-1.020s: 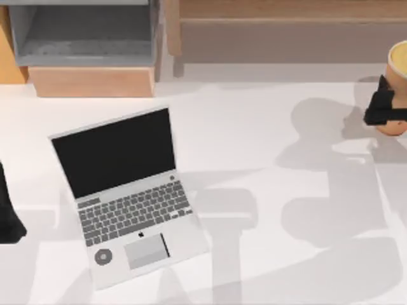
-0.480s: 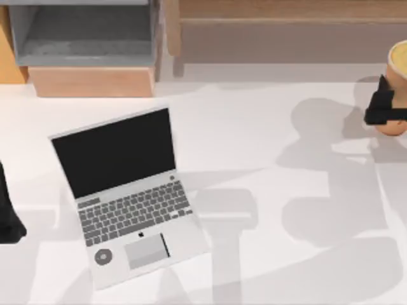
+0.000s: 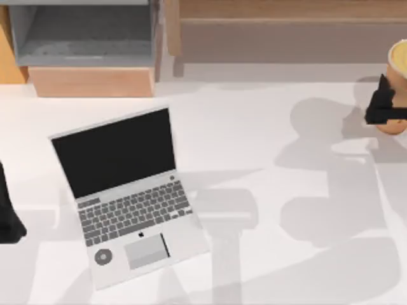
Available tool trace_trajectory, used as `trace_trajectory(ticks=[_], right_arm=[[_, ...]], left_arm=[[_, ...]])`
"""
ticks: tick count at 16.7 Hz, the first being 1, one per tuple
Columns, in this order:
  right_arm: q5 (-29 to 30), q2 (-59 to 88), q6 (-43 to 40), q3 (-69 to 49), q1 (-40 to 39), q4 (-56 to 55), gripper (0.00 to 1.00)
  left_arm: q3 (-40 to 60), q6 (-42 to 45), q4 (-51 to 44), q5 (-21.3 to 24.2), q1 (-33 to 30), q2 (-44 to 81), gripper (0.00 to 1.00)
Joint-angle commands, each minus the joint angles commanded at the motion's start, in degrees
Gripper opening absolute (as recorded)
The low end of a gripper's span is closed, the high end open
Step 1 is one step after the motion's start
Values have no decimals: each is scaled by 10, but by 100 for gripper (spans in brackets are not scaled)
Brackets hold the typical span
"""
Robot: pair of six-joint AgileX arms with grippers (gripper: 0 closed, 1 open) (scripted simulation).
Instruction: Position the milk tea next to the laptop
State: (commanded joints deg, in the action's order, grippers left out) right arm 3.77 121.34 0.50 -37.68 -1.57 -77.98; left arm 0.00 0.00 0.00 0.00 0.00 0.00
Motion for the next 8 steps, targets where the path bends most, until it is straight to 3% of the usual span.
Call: trace_trajectory(ticks=[8], right_arm=[[1,-22,1,-5,-3,14,0]], left_arm=[[0,0,0,0,0,0,100]])
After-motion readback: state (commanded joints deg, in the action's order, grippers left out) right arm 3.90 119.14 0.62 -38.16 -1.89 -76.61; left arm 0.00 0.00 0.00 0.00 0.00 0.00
